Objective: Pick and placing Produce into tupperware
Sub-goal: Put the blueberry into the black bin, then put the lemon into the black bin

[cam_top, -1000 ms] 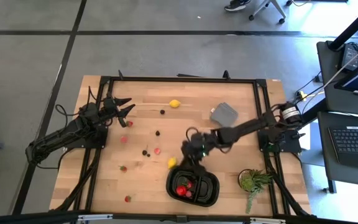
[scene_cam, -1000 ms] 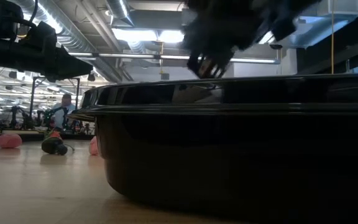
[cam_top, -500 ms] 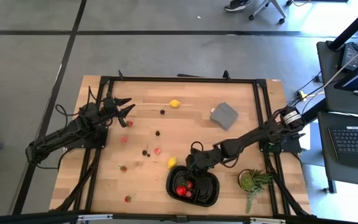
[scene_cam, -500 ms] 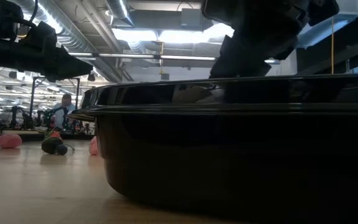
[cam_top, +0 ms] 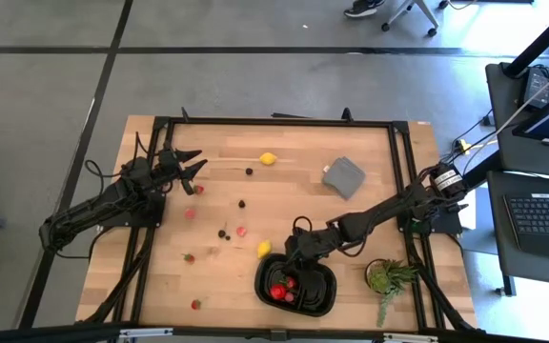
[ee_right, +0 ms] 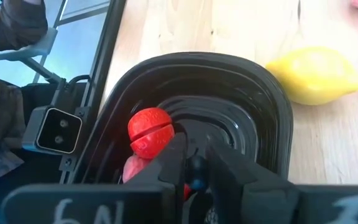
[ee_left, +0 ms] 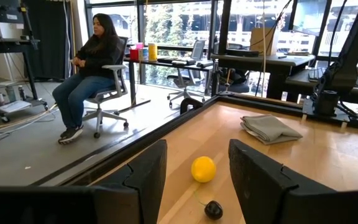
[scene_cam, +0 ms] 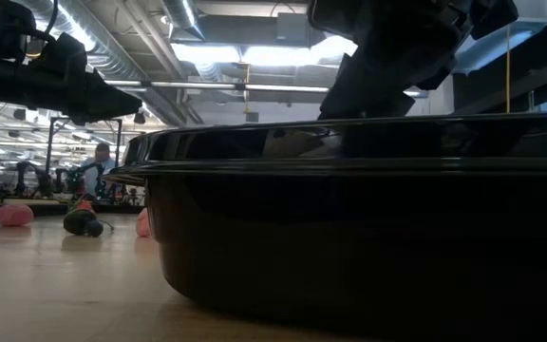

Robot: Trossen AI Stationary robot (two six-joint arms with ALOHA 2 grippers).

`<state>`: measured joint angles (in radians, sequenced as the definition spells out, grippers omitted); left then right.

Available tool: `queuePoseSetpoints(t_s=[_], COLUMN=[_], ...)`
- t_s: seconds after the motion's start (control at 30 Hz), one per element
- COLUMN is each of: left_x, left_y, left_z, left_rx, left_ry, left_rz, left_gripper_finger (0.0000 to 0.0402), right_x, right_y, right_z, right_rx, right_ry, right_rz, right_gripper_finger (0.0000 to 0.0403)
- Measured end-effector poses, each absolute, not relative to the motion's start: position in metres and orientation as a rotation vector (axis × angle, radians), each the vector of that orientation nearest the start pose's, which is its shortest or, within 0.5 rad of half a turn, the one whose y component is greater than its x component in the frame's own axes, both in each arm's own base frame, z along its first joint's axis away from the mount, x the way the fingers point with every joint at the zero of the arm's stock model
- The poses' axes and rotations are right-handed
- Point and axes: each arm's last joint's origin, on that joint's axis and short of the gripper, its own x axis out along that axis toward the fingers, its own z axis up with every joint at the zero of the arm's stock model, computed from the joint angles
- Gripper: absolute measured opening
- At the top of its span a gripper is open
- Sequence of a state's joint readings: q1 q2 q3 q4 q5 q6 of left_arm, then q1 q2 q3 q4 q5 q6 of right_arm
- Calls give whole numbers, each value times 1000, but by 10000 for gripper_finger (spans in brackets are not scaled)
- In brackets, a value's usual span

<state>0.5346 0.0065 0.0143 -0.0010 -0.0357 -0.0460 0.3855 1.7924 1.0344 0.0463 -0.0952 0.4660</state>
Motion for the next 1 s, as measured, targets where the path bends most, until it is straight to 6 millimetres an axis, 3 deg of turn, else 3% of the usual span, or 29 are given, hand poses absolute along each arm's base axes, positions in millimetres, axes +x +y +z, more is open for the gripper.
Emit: queuePoseSetpoints(t_s=[0.2,0.63,0.87,1.0], left_x=[83,83,83,83], left_y=[50,50,50,50], left_z=[168,168,168,168], left_rx=[-43,-43,-42,-42], left_ry=[-19,-20,-20,-20], left_rz=[570,570,570,570], left_gripper_finger=[165,165,165,165], right_x=[342,344,354,361], right_y=[142,138,117,94], right_z=[173,174,179,180], right_rx=[335,292,170,120], right_ry=[802,783,700,693], right_rz=[287,300,309,270], right_gripper_finger=[69,164,173,168])
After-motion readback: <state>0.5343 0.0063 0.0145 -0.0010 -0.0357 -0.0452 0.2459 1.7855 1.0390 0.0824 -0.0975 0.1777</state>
